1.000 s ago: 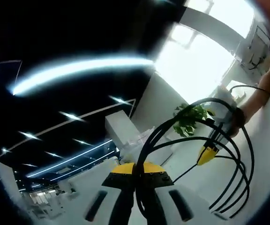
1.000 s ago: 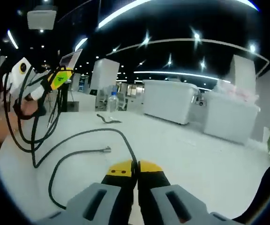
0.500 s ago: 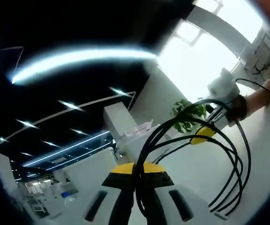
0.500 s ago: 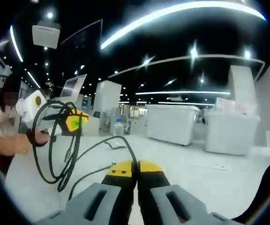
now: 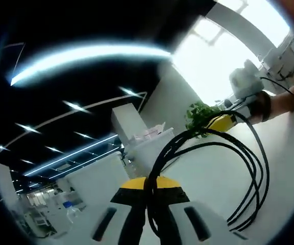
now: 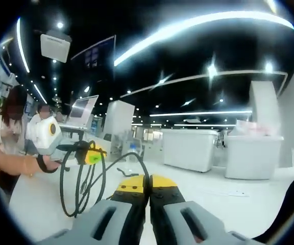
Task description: Coil the Type-C to USB data cable on the desktop and secure it with Velcro straps.
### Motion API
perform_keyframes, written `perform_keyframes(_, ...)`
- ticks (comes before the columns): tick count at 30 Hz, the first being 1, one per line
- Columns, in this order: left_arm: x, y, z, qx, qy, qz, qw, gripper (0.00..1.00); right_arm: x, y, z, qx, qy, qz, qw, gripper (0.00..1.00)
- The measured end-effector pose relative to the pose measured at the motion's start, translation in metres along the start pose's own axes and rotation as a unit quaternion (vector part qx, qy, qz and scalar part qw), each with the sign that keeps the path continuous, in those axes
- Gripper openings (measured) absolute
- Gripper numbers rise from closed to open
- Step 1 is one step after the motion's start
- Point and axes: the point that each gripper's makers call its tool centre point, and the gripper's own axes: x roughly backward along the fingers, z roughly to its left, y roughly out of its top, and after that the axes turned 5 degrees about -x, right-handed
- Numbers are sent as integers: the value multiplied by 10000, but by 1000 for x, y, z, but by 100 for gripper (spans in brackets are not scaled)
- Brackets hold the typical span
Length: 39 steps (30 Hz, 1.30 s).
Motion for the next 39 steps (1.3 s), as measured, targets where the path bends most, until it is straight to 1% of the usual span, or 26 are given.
perform_keyframes(4, -1, -4, 0, 45, 5, 49, 10000, 5, 1, 6, 5, 37, 74, -114, 9999, 1)
perform_keyframes(8, -1, -6, -1, 66, -13, 74, 9999, 5, 1, 8, 9, 51, 136, -154, 9998, 1)
perform_keyframes(12, -2, -8, -2, 30, -2, 106, 9999, 5, 1, 11, 14, 71, 232, -225, 9995, 1)
perform_keyframes(16, -3, -10, -2, -4, 4, 124, 9999, 5, 3, 18, 24, 114, 385, -354, 9986, 1)
perform_keyframes(22, -4, -12, -3, -61, 18, 168, 9998, 6, 4, 24, 33, 184, 520, -476, 9973, 1)
perform_keyframes(35, -4, -15, -5, 7, 14, 203, 9998, 6, 4, 24, 43, 200, 677, -505, 9962, 1)
perform_keyframes(39, -4, -15, -7, 15, -6, 183, 9998, 7, 4, 25, 49, 199, 776, -529, 9954, 1)
